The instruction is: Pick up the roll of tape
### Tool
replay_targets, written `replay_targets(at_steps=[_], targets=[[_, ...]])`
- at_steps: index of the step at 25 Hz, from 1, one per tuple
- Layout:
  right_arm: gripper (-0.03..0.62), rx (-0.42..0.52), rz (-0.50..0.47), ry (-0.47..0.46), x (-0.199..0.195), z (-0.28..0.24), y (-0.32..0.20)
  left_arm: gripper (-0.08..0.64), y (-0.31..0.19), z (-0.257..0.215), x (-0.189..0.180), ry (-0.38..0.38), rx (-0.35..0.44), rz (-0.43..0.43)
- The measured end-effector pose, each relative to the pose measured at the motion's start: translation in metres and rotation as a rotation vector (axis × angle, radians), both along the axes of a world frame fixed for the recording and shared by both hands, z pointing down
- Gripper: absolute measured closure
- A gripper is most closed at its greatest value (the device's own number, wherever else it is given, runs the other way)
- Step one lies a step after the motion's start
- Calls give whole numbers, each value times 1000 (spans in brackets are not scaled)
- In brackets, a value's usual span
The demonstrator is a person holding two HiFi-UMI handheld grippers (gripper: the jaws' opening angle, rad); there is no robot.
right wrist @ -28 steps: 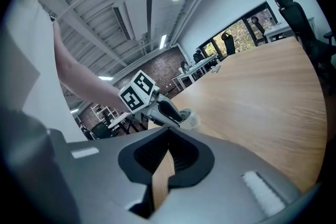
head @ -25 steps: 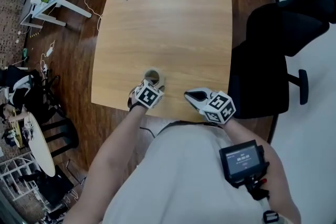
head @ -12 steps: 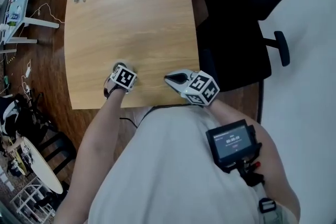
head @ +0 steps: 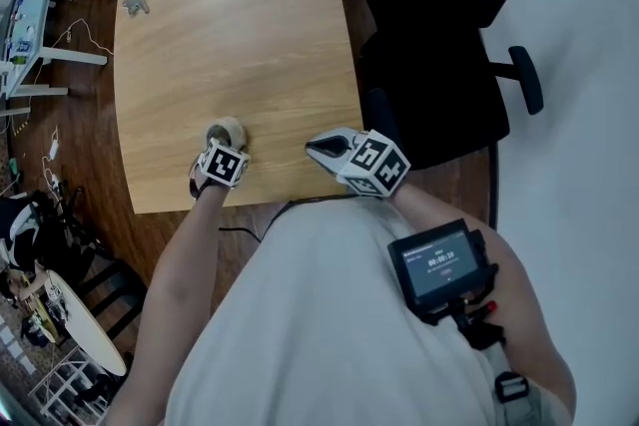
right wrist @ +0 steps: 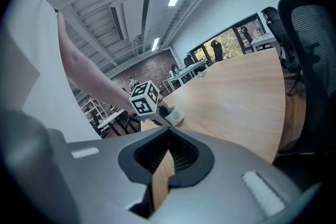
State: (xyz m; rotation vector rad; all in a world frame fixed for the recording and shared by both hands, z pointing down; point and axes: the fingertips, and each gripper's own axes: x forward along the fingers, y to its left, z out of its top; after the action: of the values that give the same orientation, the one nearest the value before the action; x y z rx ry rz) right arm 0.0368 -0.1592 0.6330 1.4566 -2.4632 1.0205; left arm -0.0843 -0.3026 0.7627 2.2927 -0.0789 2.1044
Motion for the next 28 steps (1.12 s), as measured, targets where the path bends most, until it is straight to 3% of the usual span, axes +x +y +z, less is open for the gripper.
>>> replay_targets(at_steps=[4,8,19,28], targets=[[586,3,-33,-13,1,2,12,459,26,-10,21,161,-1,-15],[586,-2,-76,-16,6,8,24,459,50,-16,34,246,25,6],[586,15,-191,-67,22,8,38,459,111,-72,72,531,33,-144],[586,23,-273,-35,1,7,26,457,144,-118,76,786,-71,-300]])
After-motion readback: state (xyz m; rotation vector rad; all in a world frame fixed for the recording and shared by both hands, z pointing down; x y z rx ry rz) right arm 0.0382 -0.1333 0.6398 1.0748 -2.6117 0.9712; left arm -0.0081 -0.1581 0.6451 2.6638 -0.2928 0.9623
